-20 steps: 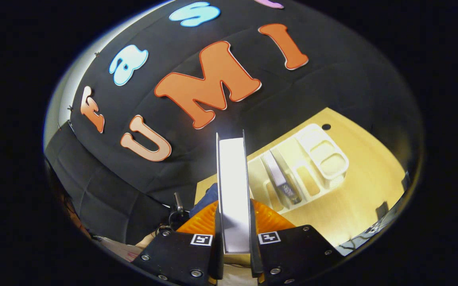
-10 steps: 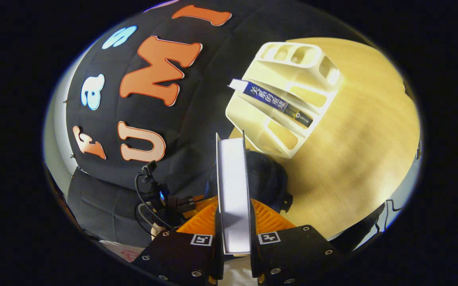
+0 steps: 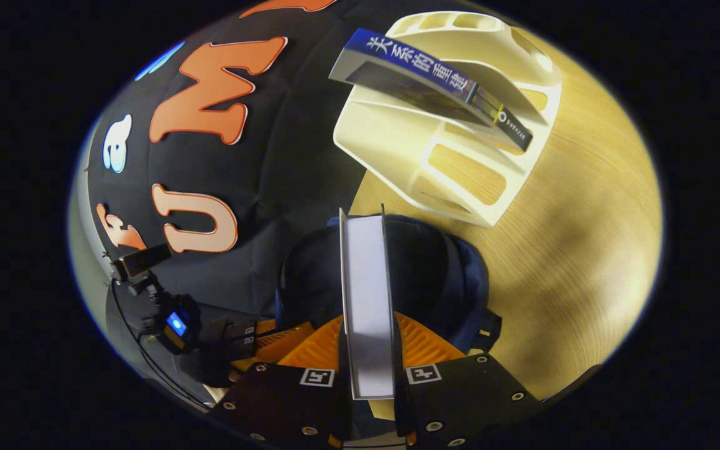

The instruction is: Open the schoolbag, grab two books from the bookshelf and put them into the schoolbag.

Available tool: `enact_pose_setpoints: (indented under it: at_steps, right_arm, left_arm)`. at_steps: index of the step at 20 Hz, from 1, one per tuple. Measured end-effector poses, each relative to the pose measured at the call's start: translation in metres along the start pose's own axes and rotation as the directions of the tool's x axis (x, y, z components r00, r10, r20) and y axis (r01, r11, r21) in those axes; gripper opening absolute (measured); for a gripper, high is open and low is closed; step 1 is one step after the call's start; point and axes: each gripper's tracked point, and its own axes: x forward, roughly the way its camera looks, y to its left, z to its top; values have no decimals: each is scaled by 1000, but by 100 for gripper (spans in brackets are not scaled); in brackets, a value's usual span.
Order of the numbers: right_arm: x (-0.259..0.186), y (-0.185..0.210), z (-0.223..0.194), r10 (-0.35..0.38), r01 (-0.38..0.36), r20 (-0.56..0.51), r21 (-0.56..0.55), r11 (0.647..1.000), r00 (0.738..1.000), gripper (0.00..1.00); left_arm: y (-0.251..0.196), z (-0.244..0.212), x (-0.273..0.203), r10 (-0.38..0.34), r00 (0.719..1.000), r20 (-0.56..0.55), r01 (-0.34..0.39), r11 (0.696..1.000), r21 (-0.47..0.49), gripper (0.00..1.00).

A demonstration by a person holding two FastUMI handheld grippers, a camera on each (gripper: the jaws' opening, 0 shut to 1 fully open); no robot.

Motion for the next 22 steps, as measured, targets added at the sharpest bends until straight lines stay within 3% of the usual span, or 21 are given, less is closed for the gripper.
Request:
enact_pose_setpoints:
  at_steps: [10, 11, 12, 16, 20, 21, 22]
  right_arm:
    - [85, 14, -15, -39, 39, -1, -18, 999, 999, 27]
    - [90, 16, -15, -47, 47, 0, -24, 999, 999, 39]
    - [93, 14, -16, -65, 65, -4, -29, 997, 998, 27]
    - [92, -6, -19, -191, 188, -34, -91, 978, 981, 41]
    - [84, -17, -22, -239, 233, -70, -86, 969, 968, 51]
    - [80, -17, -21, -245, 238, -73, -85, 967, 967, 44]
    - [77, -16, -19, -244, 238, -71, -83, 968, 967, 69]
  left_arm:
    - [8, 12, -19, -2, 999, 33, 3, 1000, -31, 2]
    - [9, 14, -21, 1, 999, 37, 0, 1000, -30, 2]
    - [10, 14, -22, 5, 999, 41, -3, 999, -32, 2]
    - [14, 12, -25, 4, 999, 40, -2, 999, -53, 2]
    - [18, 16, -26, 2, 999, 45, 0, 998, -56, 2]
    - [18, 16, -25, 1, 999, 45, 1, 999, -54, 2]
    - [18, 15, -25, -1, 999, 44, 3, 999, -53, 2]
